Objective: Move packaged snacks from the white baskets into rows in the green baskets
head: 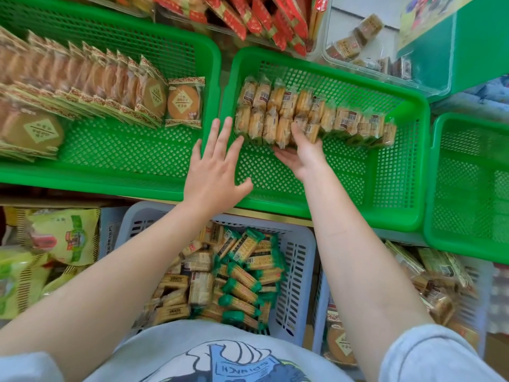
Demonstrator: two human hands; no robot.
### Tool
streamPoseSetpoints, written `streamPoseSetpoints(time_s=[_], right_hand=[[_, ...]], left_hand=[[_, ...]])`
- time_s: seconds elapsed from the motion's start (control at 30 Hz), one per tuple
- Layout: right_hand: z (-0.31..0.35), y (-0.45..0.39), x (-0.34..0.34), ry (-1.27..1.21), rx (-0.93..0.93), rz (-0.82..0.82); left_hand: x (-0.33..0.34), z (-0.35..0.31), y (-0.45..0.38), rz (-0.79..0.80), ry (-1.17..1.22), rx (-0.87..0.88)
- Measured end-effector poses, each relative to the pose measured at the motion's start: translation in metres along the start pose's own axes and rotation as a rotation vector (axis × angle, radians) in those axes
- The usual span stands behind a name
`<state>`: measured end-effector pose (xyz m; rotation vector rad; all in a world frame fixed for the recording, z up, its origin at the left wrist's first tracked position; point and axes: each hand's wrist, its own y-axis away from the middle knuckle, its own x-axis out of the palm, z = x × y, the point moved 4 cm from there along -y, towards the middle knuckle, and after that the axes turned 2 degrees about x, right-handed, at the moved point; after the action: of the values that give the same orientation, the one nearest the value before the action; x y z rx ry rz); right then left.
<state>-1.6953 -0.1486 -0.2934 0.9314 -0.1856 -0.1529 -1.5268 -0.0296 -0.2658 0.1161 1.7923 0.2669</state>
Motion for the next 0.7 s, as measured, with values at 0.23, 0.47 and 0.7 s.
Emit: streamPoseSetpoints(time_s=[0.23,0.47,0.7], right_hand=[[-0.002,0.035,-0.017,0.21,-0.099,-0.004],[-0.039,0.131,-0.058,0.231,-0.198,0.175],[-0.16,0.163,-0.07,0.605,0.013,0.162]], left_hand=[[-0.002,-0.003,0.001,-0.006,-0.003,0.009],[-0.02,0.009,0.019,0.019,0.223,0.101],[0.005,0.062,0.175,-0.15,0.505,-0.119]])
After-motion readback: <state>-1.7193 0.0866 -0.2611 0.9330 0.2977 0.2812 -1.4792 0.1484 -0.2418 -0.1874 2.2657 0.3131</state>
